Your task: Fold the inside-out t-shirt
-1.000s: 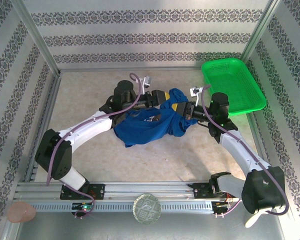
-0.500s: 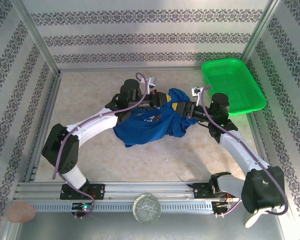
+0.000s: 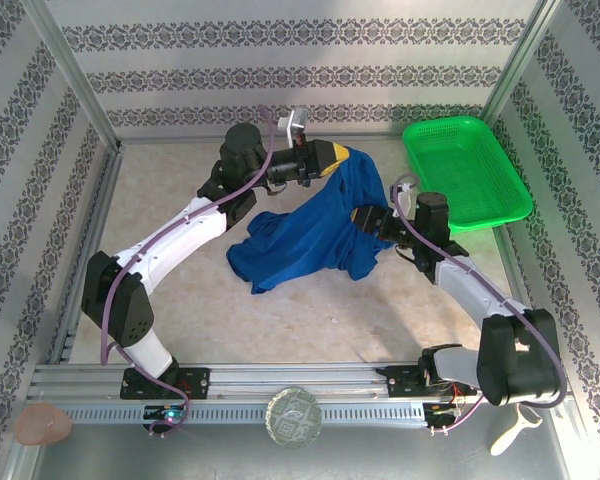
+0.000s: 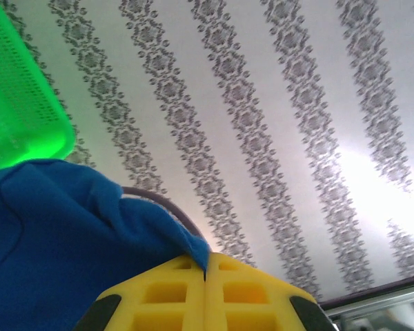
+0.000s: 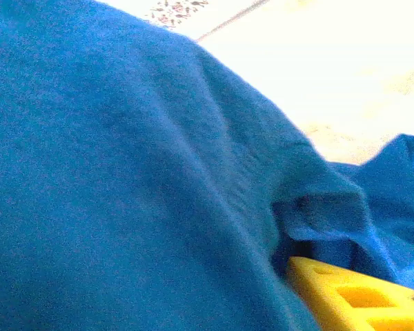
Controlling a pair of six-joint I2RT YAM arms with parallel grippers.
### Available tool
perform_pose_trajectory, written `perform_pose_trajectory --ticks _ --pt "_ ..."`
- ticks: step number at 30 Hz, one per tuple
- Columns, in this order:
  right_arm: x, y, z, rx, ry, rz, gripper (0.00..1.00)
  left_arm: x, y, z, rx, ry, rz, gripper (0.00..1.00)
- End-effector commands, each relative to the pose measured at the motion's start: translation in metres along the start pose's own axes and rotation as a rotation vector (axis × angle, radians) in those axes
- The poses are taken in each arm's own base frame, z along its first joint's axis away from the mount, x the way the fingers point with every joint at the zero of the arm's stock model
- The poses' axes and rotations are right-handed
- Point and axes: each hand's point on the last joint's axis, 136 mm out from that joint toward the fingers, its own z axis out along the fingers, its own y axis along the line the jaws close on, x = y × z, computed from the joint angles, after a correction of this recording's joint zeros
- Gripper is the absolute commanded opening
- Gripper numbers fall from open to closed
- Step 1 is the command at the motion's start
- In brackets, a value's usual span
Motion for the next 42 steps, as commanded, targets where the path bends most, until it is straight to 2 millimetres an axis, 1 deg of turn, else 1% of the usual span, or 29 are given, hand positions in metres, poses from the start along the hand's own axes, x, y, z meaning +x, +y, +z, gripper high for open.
perform_pose_trajectory --ticks 1,5,6,8,9,11,13,15,16,18,20,21,26,33,37,39,40,41,42 --pt "-0.019 0.018 -0.029 0.052 -0.093 -0.064 0.62 -0.008 -0.032 -0.008 0.135 -0.03 -0.036 0.0" --pt "-0.03 0.05 -0.077 0.087 -0.205 -0.14 0.64 -0.008 -0.009 -0.013 0.019 -0.07 -0.031 0.0" --pt "-0.033 0.061 -0.088 0.082 -0.23 -0.158 0.64 -0.009 -0.004 -0.015 -0.004 -0.086 -0.033 0.0" --pt "-0.038 0.081 -0.102 0.052 -0.259 -0.183 0.64 -0.01 0.009 -0.018 -0.043 -0.118 -0.052 0.0" --pt "-0.04 0.093 -0.106 0.027 -0.266 -0.194 0.63 -0.011 0.014 -0.019 -0.056 -0.132 -0.062 0.0" --pt "-0.044 0.114 -0.108 -0.022 -0.264 -0.216 0.61 -0.013 0.024 -0.022 -0.079 -0.16 -0.081 0.0" --pt "-0.045 0.136 -0.104 -0.073 -0.244 -0.249 0.57 -0.013 0.029 -0.024 -0.094 -0.182 -0.094 0.0" --pt "-0.042 0.157 -0.096 -0.11 -0.219 -0.293 0.5 -0.014 0.035 -0.027 -0.118 -0.204 -0.105 0.0" --pt "-0.04 0.166 -0.091 -0.127 -0.201 -0.311 0.49 -0.015 0.037 -0.028 -0.127 -0.212 -0.107 0.0" --pt "-0.035 0.179 -0.08 -0.148 -0.171 -0.34 0.44 -0.016 0.038 -0.03 -0.133 -0.224 -0.108 0.0" --pt "-0.031 0.183 -0.069 -0.153 -0.15 -0.349 0.43 -0.016 0.037 -0.03 -0.131 -0.229 -0.108 0.0" --pt "-0.029 0.185 -0.064 -0.159 -0.14 -0.353 0.4 -0.017 0.036 -0.031 -0.131 -0.231 -0.106 0.0" --pt "-0.026 0.189 -0.047 -0.178 -0.119 -0.342 0.35 -0.017 0.032 -0.032 -0.127 -0.233 -0.098 0.0" --pt "-0.031 0.178 -0.032 -0.134 -0.122 -0.329 0.35 -0.017 0.026 -0.034 -0.105 -0.237 -0.096 0.0" --pt "-0.037 0.173 -0.029 -0.108 -0.138 -0.33 0.36 -0.015 0.025 -0.034 -0.103 -0.235 -0.095 0.0" --pt "-0.041 0.17 -0.029 -0.091 -0.15 -0.326 0.38 -0.014 0.023 -0.036 -0.102 -0.234 -0.091 0.0" --pt "-0.042 0.169 -0.029 -0.083 -0.154 -0.326 0.43 -0.013 0.024 -0.036 -0.104 -0.235 -0.09 0.0" --pt "-0.044 0.166 -0.029 -0.071 -0.159 -0.324 0.51 -0.013 0.023 -0.037 -0.103 -0.234 -0.089 0.0" --pt "-0.045 0.165 -0.029 -0.067 -0.162 -0.325 0.53 -0.013 0.023 -0.037 -0.102 -0.233 -0.088 0.0"
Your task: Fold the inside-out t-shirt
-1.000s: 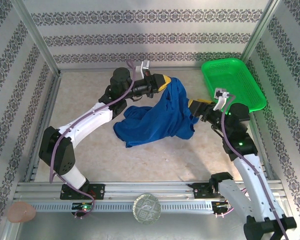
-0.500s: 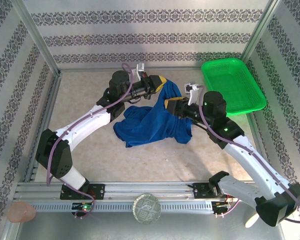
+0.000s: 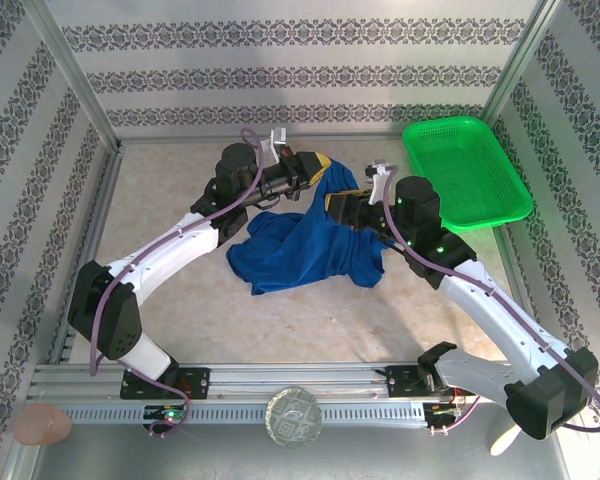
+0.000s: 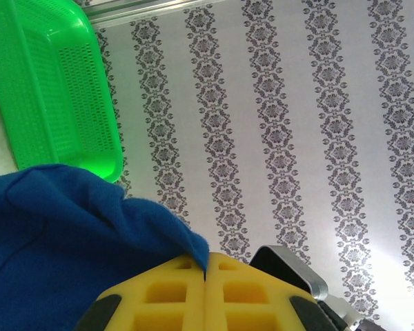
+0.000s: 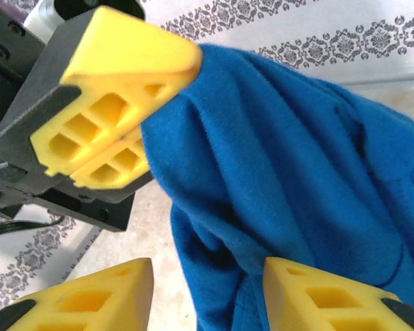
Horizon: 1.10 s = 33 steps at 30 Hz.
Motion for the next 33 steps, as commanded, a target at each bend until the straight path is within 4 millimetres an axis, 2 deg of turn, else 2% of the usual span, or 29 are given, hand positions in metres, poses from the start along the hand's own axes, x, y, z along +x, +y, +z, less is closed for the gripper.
perform_pose_trajectory --ticks 1,4,9,10,12,13,15,19,20,23,26,29,33 --pt "-0.026 0.004 -0.005 0.012 -0.078 -0.026 0.54 -0.002 -0.027 -0.012 0.06 -0.018 0.04 0.0" --pt "-0.026 0.004 -0.001 0.004 -0.066 -0.022 0.5 -0.001 -0.029 -0.013 0.066 -0.017 0.04 0.0" --pt "-0.026 0.006 0.01 -0.01 -0.045 -0.016 0.36 0.001 -0.033 -0.013 0.075 -0.015 0.045 0.0" --pt "-0.026 0.007 0.011 -0.011 -0.043 -0.016 0.31 0.001 -0.033 -0.013 0.075 -0.016 0.046 0.0" --pt "-0.029 0.009 0.012 -0.016 -0.038 -0.021 0.06 0.001 -0.031 -0.012 0.071 -0.017 0.045 0.0" --pt "-0.03 0.011 0.011 -0.019 -0.038 -0.027 0.0 0.0 -0.03 -0.012 0.067 -0.018 0.046 0.0" --pt "-0.036 0.018 0.004 -0.039 -0.037 -0.039 0.0 -0.001 -0.023 -0.011 0.045 -0.023 0.058 0.0" --pt "-0.053 0.046 -0.02 -0.147 -0.038 -0.049 0.0 -0.016 0.005 -0.008 -0.047 -0.052 0.099 0.0" --pt "-0.059 0.054 -0.028 -0.185 -0.047 -0.049 0.0 -0.023 0.015 -0.008 -0.08 -0.061 0.114 0.02" --pt "-0.074 0.07 -0.047 -0.262 -0.07 -0.037 0.0 -0.046 0.037 -0.011 -0.133 -0.095 0.172 0.29" --pt "-0.084 0.066 -0.053 -0.275 -0.096 -0.004 0.0 -0.06 0.046 -0.019 -0.141 -0.117 0.233 0.48" --pt "-0.086 0.055 -0.051 -0.26 -0.102 0.018 0.0 -0.058 0.044 -0.032 -0.14 -0.13 0.298 0.57" --pt "-0.079 0.041 -0.046 -0.259 -0.096 0.054 0.0 -0.038 0.031 -0.048 -0.093 -0.118 0.343 0.64"
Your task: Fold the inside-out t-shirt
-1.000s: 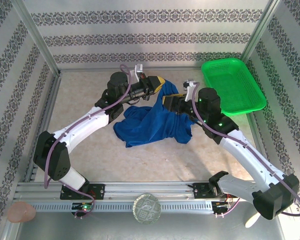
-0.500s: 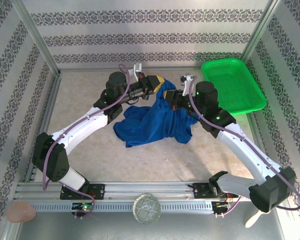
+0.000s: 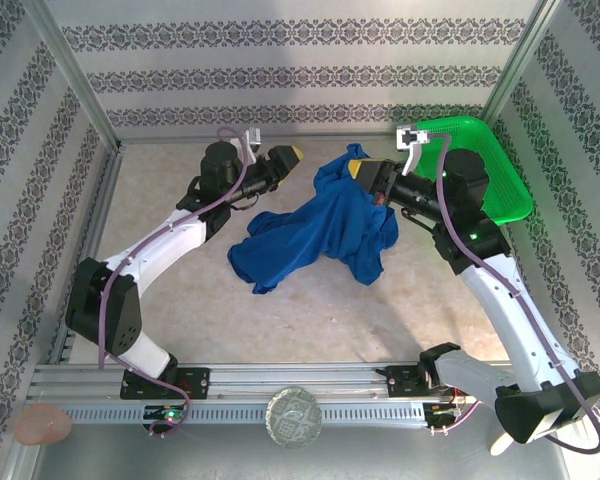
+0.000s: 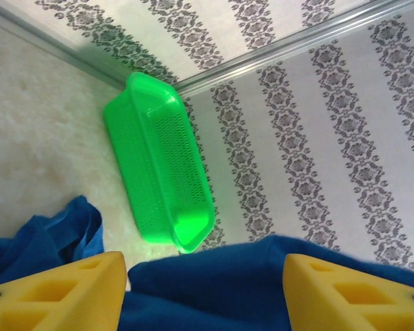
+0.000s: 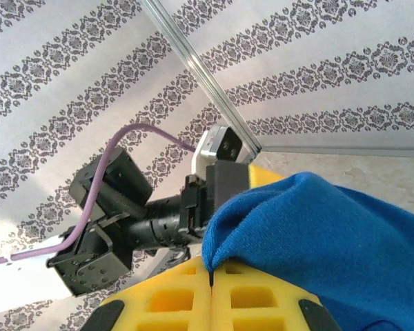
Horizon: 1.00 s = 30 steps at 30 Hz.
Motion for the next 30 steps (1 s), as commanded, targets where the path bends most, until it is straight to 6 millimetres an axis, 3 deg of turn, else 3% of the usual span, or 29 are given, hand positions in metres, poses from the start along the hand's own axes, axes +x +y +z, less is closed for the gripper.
perform_pose_trajectory --ticks 1,8,13,21,25,27,30 --pt "0.004 -0.001 0.002 -0.053 0.003 0.023 0.0 0.008 -0.042 -0.023 0.118 -0.022 0.131 0.65" --pt "0.022 -0.015 0.006 -0.055 0.026 0.063 0.0 0.039 -0.067 -0.013 0.176 0.055 0.195 0.69" --pt "0.031 -0.022 0.006 -0.041 0.032 0.082 0.0 0.059 -0.065 0.008 0.177 0.162 0.212 0.69" --pt "0.031 -0.021 0.006 -0.043 0.031 0.084 0.0 0.093 -0.038 0.024 0.125 0.268 0.22 0.69" --pt "0.031 -0.02 0.003 -0.044 0.027 0.083 0.0 0.098 -0.027 0.038 0.105 0.291 0.202 0.68" --pt "0.033 -0.024 0.002 -0.032 0.027 0.089 0.0 0.097 -0.027 0.047 0.111 0.302 0.207 0.59" --pt "0.036 -0.035 -0.004 0.001 0.011 0.107 0.0 0.101 -0.034 0.056 0.166 0.341 0.197 0.3"
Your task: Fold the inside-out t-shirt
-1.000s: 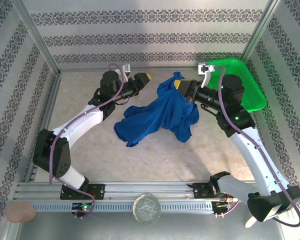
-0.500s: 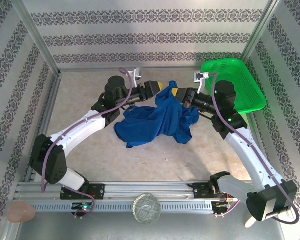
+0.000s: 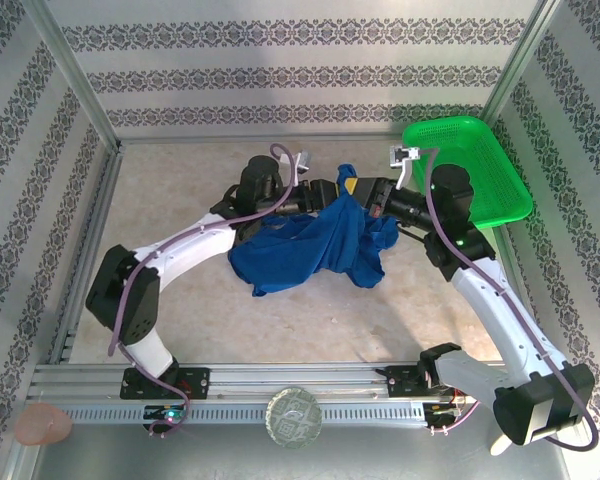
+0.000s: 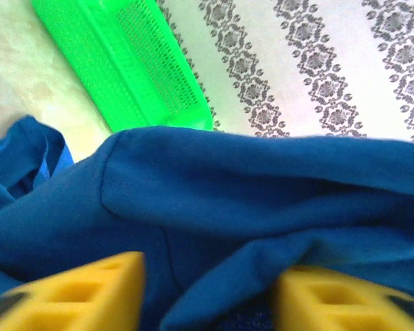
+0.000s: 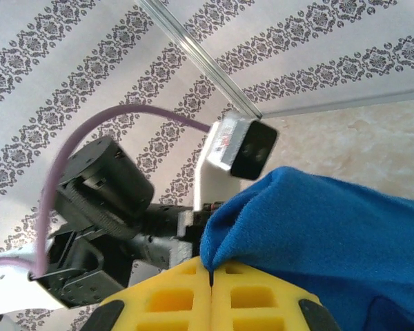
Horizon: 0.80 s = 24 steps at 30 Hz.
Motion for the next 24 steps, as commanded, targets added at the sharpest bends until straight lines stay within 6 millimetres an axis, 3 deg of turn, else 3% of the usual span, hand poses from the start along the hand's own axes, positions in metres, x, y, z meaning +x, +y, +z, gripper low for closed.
perform_pose_trajectory --ticks 1,4,8,10,11,13,16,21,24 --pt "-0.005 -0.003 -0.012 0.007 -0.051 -0.009 0.0 -0.002 -0.028 0.006 0.117 0.033 0.042 0.21" --pt "-0.002 -0.028 -0.02 0.067 -0.073 0.02 0.0 -0.007 -0.046 -0.002 0.227 0.01 0.03 0.0" --pt "0.018 -0.077 -0.02 0.17 -0.074 0.075 0.0 -0.022 -0.068 -0.028 0.326 -0.057 0.018 0.0" --pt "0.042 -0.123 -0.016 0.283 -0.035 0.127 0.52 -0.028 -0.079 -0.041 0.36 -0.071 0.033 0.0" --pt "0.052 -0.139 -0.015 0.326 -0.008 0.141 0.64 -0.029 -0.085 -0.045 0.375 -0.072 0.039 0.0" --pt "0.071 -0.159 -0.018 0.387 0.024 0.169 0.72 -0.03 -0.094 -0.054 0.408 -0.066 0.055 0.0" --pt "0.07 -0.145 -0.029 0.378 -0.007 0.16 0.72 -0.03 -0.103 -0.062 0.449 -0.057 0.08 0.0" --pt "0.046 -0.092 -0.052 0.339 -0.062 0.068 0.73 -0.03 -0.108 -0.069 0.526 -0.047 0.082 0.0" --pt "0.032 -0.06 -0.054 0.282 -0.082 0.003 0.76 -0.032 -0.104 -0.069 0.558 -0.055 0.045 0.0"
